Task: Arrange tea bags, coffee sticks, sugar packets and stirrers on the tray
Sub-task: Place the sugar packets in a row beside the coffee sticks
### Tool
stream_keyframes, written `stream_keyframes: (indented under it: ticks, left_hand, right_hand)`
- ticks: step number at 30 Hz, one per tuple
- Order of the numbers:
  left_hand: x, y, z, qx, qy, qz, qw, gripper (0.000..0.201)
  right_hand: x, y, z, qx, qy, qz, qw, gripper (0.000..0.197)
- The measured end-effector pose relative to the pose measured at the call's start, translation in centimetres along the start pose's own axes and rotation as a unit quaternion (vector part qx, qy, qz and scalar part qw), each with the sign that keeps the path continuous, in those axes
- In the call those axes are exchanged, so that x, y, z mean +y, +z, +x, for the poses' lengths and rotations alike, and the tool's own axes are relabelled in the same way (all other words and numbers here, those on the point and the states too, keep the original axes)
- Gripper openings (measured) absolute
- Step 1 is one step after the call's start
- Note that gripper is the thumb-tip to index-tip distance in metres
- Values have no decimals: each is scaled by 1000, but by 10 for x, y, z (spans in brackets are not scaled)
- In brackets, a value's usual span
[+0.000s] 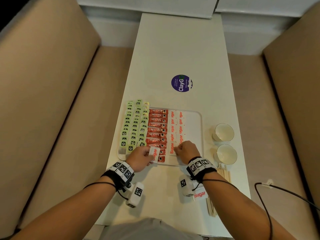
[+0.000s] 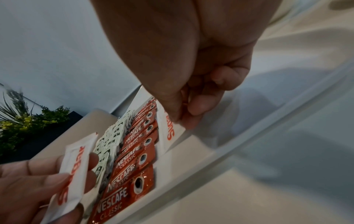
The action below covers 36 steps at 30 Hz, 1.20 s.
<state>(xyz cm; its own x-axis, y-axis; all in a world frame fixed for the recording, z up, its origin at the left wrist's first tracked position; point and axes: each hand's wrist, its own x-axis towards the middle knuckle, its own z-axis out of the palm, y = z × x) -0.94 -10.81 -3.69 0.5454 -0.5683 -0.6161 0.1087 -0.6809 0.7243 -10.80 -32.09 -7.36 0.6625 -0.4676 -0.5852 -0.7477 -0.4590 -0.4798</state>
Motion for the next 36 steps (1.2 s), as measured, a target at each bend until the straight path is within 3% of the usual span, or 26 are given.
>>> stream_keyframes:
  ticks: [20, 36]
  left_hand:
    - [-6, 4, -1, -8, -12, -42, 999, 29]
    - [-5, 3, -3, -18, 7, -36, 999, 18]
  right_hand:
    - [-6, 1, -1, 5, 20, -10, 1000, 28]
    - [-14, -5, -6, 12, 24, -10, 1000, 26]
